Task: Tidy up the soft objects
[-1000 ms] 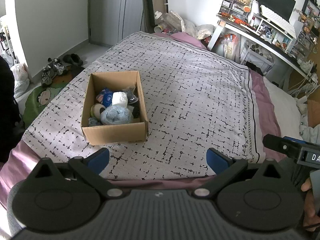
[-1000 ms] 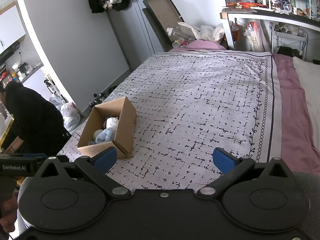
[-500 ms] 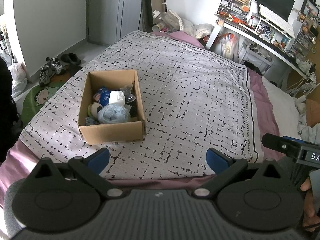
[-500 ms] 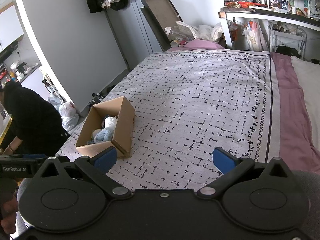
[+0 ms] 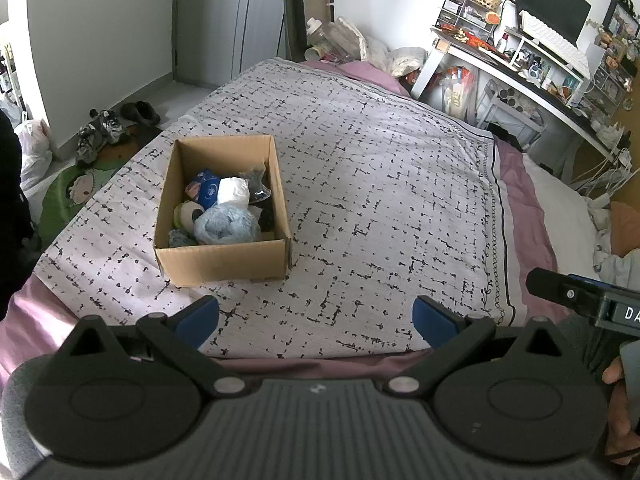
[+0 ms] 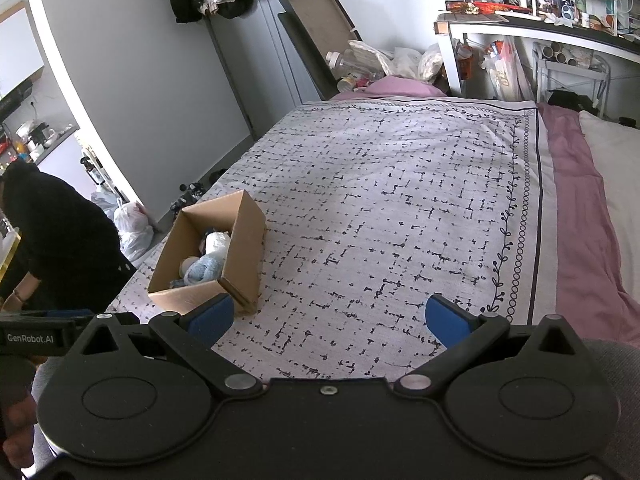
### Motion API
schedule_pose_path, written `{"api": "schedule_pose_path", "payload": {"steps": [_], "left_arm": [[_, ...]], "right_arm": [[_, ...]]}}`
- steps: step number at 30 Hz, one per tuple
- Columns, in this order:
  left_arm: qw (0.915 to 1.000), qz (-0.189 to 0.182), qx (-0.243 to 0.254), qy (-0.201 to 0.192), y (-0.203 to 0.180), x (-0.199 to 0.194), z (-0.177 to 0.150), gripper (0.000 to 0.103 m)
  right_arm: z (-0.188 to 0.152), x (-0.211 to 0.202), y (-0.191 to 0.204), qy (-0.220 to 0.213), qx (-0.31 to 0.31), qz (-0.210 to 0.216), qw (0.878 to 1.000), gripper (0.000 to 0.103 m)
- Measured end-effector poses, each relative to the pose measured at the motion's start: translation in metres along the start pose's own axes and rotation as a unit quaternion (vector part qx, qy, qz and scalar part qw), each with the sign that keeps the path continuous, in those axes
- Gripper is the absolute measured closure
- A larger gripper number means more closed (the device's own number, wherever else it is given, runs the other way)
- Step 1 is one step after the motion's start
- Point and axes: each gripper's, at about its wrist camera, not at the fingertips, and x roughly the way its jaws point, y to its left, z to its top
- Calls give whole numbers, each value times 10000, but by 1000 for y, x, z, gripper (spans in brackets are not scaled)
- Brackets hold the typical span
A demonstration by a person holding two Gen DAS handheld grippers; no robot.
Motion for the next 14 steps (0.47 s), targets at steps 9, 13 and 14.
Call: {"api": "schedule_pose_path", "payload": {"steps": [9,13,14], "left_arm": [[9998,-133,-97,-86,3,0,-1,1],[9996,-170,-64,-227,4,-3,-2,1],[9996,-212,-68,-200,5,-2,-1,1]], "right_arm": [[0,1,2,12,-10,-22,10000,0],[0,1,3,-1,-31,-64,10000,0],[0,1,3,-1,-31,-64,10000,0]]}}
